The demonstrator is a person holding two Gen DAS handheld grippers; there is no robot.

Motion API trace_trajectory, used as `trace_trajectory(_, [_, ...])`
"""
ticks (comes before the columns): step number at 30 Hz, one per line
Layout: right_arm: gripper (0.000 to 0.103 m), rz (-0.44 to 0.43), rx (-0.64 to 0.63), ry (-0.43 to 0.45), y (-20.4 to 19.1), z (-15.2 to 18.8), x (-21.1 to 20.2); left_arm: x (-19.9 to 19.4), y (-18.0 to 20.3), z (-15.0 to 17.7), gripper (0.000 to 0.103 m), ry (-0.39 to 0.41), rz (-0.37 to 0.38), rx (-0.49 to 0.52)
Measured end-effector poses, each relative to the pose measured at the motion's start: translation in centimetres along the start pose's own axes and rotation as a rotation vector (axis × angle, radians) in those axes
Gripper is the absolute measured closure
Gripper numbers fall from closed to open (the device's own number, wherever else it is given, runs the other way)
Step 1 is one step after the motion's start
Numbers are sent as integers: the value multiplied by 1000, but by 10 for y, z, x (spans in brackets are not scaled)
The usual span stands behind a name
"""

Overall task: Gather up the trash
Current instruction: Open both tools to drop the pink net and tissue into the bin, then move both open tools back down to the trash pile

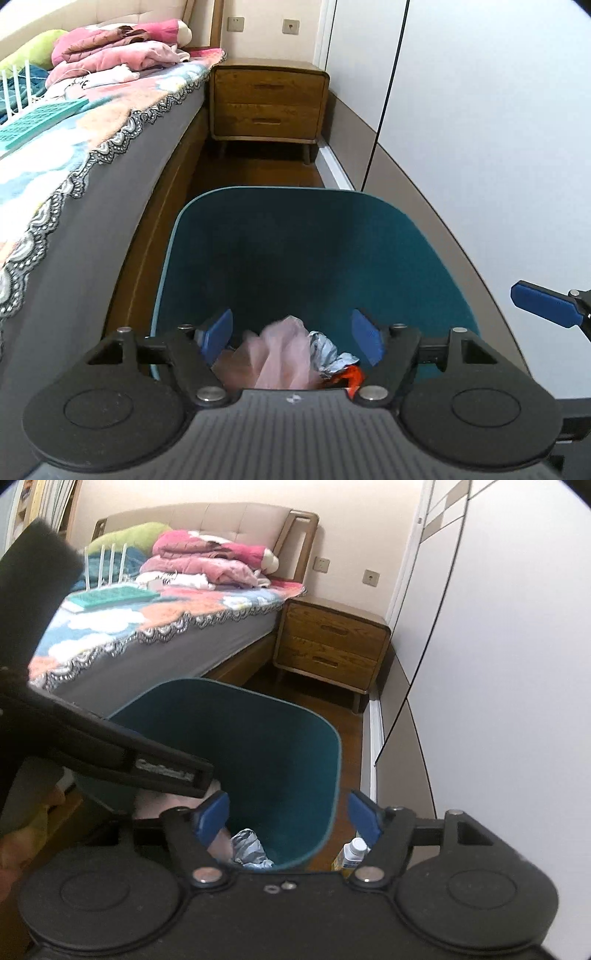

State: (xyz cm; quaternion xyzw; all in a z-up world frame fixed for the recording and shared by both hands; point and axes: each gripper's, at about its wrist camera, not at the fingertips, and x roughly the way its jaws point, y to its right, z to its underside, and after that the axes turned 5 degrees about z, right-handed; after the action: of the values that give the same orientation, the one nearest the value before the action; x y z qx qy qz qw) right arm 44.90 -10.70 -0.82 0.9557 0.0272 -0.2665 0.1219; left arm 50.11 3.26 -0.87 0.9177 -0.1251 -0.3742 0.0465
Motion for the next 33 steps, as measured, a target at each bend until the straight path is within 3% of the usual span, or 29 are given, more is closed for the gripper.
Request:
trace_trajectory(10, [15,-53,90,48,12,24,-43,-51,11,29,27,39,10,15])
trace_trajectory(19, [9,-116,133,-27,6,88,-50,-73,12,93,26,25,-20,24])
trace_trajectory(26, [5,-153,165,-141,-4,156,-38,-59,-3,150,24,-19,-43,-70])
trace_trajectory(33, [3,-210,153,-281,-22,229,-20,1,-26,202,20,-167,-61,-171])
